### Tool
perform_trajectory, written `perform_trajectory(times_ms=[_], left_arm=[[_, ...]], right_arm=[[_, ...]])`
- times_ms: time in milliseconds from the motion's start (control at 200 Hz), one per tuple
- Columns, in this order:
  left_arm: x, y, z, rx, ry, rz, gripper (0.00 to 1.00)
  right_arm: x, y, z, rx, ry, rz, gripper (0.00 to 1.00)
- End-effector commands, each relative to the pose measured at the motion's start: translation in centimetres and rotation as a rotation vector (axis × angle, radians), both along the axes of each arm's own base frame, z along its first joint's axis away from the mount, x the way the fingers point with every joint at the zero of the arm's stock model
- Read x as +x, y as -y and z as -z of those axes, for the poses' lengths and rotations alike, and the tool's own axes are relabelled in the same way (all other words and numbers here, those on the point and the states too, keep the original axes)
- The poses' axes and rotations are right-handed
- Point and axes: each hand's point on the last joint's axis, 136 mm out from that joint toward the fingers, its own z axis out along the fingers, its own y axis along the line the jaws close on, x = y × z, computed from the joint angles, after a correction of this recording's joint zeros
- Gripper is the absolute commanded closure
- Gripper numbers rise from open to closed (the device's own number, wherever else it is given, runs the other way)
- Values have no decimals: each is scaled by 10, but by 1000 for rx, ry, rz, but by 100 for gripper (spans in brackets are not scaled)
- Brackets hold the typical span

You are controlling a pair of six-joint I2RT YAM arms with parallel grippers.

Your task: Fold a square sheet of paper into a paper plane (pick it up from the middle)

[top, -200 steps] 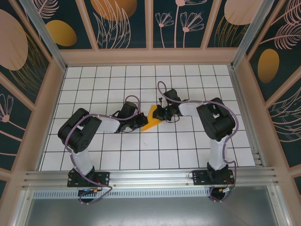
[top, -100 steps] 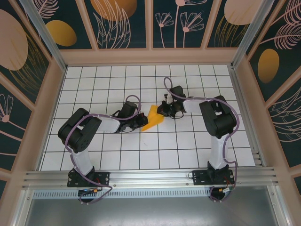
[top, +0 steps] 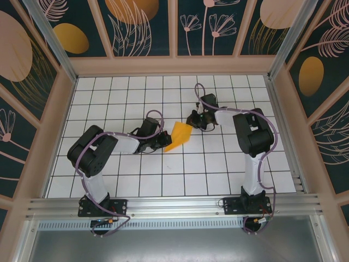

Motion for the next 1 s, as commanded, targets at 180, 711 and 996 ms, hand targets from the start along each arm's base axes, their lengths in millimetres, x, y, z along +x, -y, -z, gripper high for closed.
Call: perform_trajectory(times_ms=[180,711,996], left_arm=[[-41,-43,65,219,-205,-26,100],[-37,-39,59,199,-190,-34,100],[-37,-39,59,196,-189,-35,100]], right_arm=[[28,32,-59,-105,202,99,95],[-59,-67,-37,104,64,-101,95],[-62,-73,-15,106,18,-99,97]])
